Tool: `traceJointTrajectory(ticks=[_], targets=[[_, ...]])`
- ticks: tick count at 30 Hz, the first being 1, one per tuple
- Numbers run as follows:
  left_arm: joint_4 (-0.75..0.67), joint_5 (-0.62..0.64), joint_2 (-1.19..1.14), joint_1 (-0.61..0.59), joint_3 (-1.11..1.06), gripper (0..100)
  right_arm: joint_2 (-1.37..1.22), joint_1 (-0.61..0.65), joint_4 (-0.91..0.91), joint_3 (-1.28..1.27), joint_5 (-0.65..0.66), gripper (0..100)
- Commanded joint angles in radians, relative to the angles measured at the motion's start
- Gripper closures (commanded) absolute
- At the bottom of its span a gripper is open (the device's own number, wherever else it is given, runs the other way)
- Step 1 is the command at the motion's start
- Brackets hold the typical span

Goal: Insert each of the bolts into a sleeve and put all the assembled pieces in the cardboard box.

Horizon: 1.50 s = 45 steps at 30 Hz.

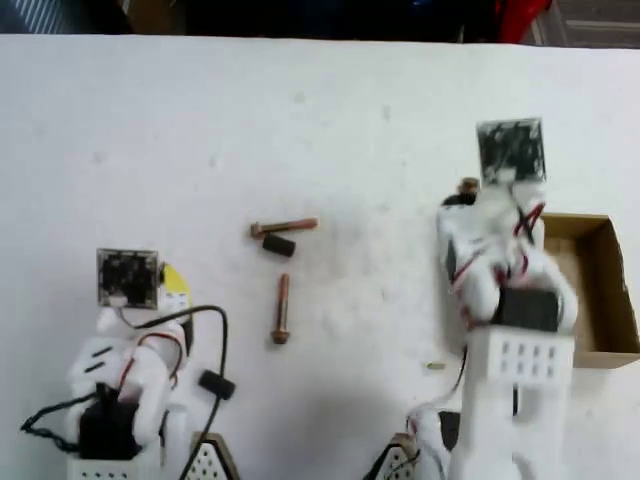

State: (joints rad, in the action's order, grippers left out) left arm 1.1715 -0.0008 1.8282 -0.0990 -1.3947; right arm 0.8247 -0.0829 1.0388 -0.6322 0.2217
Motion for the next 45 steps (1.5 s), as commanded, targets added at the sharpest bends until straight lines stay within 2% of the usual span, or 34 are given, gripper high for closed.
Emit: traceJointTrajectory(ticks=[1, 8, 12, 22, 27, 34, 37, 45], targets=[[0.005, -0.003, 0.001, -0.008, -0.075, 98, -0.183, -0.102, 0.002, 0.115, 0.012, 98.1], [0.003, -0.003, 0.001, -0.008, -0.109, 98, -0.499, -0.26, -0.14, 0.18, 0.051, 98.1], [0.011, -0.003, 0.001, -0.008, -0.114, 98, -0.634, -0.306, -0.196, 0.18, 0.14, 98.1], [0.003, -0.003, 0.001, -0.008, -0.166, 98, -0.881, -0.366, -0.351, 0.18, 0.235, 98.1], [0.003, -0.005, 0.001, -0.008, -0.167, 98, -0.94, -0.349, -0.348, 0.18, 0.29, 97.4], [0.005, -0.006, 0.001, -0.008, -0.167, 98, -0.943, -0.341, -0.349, 0.181, 0.285, 80.1], [0.005, -0.006, 0.001, -0.008, -0.169, 98, -0.941, -0.328, -0.34, 0.21, 0.281, 78.6], [0.006, -0.008, 0.001, -0.008, -0.169, 98, -0.791, -0.272, -0.079, 0.325, 0.279, 78.6]])
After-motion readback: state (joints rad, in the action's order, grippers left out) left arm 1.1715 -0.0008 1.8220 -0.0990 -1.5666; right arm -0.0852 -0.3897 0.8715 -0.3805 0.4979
